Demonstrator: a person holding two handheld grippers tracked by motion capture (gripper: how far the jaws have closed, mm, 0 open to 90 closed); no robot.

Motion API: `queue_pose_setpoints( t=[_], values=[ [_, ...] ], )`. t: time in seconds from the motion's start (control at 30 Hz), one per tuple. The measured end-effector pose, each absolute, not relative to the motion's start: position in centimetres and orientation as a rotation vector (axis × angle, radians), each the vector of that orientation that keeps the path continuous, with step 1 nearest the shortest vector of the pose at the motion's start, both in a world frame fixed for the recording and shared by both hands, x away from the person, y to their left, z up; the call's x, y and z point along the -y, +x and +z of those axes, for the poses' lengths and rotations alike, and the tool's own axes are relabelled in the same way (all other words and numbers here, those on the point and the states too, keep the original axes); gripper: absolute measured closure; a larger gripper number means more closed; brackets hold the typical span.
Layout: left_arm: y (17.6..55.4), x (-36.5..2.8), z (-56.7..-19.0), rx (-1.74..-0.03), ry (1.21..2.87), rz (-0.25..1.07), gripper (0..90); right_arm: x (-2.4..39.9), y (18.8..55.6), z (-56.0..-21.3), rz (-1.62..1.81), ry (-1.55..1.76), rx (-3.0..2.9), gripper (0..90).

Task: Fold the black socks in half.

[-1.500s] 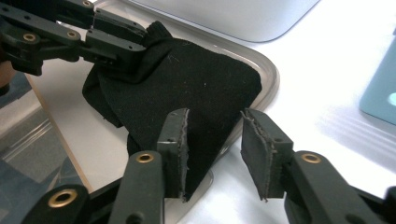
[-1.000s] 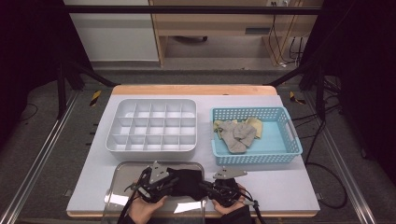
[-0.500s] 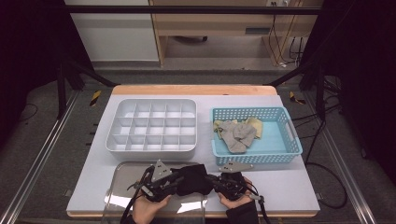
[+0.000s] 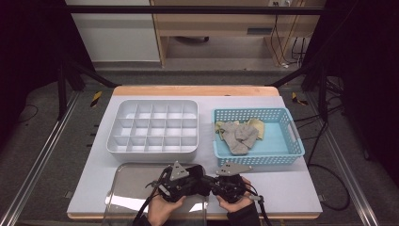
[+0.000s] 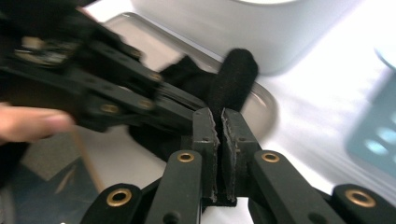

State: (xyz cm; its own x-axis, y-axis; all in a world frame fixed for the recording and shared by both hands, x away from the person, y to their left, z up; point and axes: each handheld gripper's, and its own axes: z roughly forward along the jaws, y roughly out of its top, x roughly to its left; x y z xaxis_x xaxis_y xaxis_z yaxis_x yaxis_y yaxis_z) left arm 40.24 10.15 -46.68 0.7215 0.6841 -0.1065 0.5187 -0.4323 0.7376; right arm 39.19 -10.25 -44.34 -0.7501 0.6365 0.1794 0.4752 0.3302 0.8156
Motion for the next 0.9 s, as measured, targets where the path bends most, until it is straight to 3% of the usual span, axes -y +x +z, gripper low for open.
queue_pose_setpoints(
  t=[0.17, 0.33, 0.47, 0.9],
  values=[
    [39.9, -11.9, -45.6, -0.924, 2.063, 0.227, 81.1, 9.5, 39.3, -44.1, 1.385, 0.991, -2.430, 85.2],
    [39.3, -15.5, -44.4, -0.980, 2.017, 0.313, 81.7, 9.5, 39.4, -44.1, 1.362, 0.991, -2.430, 85.0],
    [39.5, -17.9, -45.6, -1.079, 2.020, 0.329, 83.2, 9.3, 39.4, -44.1, 1.336, 0.985, -2.432, 85.0],
    [39.2, -16.9, -47.2, -1.055, 2.064, 0.214, 88.0, 7.3, 39.8, -43.7, 1.334, 0.920, -2.447, 84.8]
  ],
)
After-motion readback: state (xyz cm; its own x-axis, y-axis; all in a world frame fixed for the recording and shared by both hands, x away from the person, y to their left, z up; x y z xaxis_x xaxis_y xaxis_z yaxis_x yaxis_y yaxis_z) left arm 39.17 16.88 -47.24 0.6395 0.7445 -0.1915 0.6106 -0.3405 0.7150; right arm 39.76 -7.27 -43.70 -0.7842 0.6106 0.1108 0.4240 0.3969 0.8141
